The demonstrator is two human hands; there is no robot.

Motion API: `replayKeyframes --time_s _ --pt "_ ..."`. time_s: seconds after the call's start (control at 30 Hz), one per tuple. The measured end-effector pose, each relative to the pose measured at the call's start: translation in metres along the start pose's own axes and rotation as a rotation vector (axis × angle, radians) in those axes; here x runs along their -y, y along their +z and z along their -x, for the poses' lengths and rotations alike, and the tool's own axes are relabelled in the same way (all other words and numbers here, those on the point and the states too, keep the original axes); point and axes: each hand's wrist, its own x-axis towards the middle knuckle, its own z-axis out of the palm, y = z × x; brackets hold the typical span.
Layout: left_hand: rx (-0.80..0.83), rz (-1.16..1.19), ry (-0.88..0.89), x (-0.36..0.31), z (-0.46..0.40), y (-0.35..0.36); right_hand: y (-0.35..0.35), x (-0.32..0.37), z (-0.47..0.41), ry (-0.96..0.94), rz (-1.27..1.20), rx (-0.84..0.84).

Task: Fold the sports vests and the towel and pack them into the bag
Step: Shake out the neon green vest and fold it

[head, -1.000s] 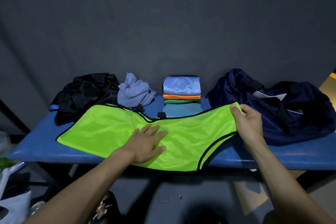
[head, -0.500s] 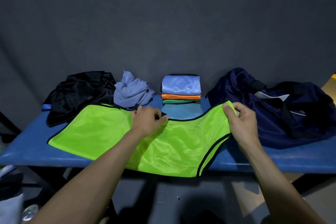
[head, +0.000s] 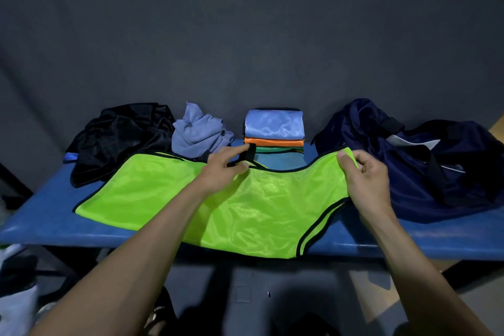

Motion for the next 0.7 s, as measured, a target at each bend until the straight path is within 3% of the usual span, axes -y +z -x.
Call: replayKeyframes --time_s 0.17,0.33,0.7 --pt "0.051 -0.512 0.002 -0.005 0.009 0.006 0.001 0.001 0.002 0.027 -0.021 -0.012" --pt "-0.029 -0.453 0.049 -0.001 0.009 0.004 0.000 0.001 0.003 0.038 -0.030 -0.023" --pt "-0.145 -0.663 0.205 0.018 0.012 0.003 -0.005 -0.007 -0.001 0.058 -0.012 -0.073"
